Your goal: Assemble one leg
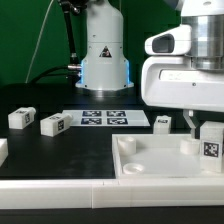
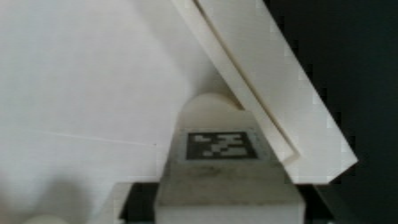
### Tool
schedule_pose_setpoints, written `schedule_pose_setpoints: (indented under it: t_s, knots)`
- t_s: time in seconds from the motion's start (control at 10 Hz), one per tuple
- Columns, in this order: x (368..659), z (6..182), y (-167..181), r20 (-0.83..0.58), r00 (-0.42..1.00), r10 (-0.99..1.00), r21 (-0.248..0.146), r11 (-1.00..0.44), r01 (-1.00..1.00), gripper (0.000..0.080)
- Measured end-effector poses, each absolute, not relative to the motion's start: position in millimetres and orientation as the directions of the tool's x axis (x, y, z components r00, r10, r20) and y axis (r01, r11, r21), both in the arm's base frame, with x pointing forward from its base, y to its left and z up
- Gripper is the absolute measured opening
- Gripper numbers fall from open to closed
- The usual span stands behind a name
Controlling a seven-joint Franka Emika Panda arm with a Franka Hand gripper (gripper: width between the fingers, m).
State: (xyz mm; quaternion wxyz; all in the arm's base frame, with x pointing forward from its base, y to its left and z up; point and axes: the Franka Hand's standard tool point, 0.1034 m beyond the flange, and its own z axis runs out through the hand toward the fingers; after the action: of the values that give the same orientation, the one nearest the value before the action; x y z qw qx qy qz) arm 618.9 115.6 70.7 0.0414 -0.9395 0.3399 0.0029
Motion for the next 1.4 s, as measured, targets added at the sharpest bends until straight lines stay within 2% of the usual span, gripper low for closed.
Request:
schedule_pose_setpoints:
  t_s: [0.3, 0.6, 0.8, 0.9, 1.1, 1.2, 1.4]
  knots:
    - [617.7, 70.2, 119.8, -0.043, 0.496, -0.867, -0.089, -0.492, -0.866, 0.0290]
    - [618.4, 69.9, 120.9, -0.059, 0.176, -0.983, -0.105, -0.169, -0.980, 0.0290]
    - [618.8, 70.4, 122.0, -0.082, -0.048, -0.995, -0.097, 0.056, -0.994, 0.0290]
    - [618.9, 70.4, 122.1, -0.086, -0.094, -0.992, -0.097, 0.102, -0.990, 0.0290]
    - [619.3, 70.4, 121.9, -0.116, -0.301, -0.946, -0.078, 0.311, -0.947, 0.0290]
    - [619.1, 70.4, 121.3, -0.116, -0.368, -0.923, -0.075, 0.377, -0.923, 0.0290]
    - [618.9, 70.5, 118.3, -0.110, -0.390, -0.914, -0.078, 0.399, -0.914, 0.0291]
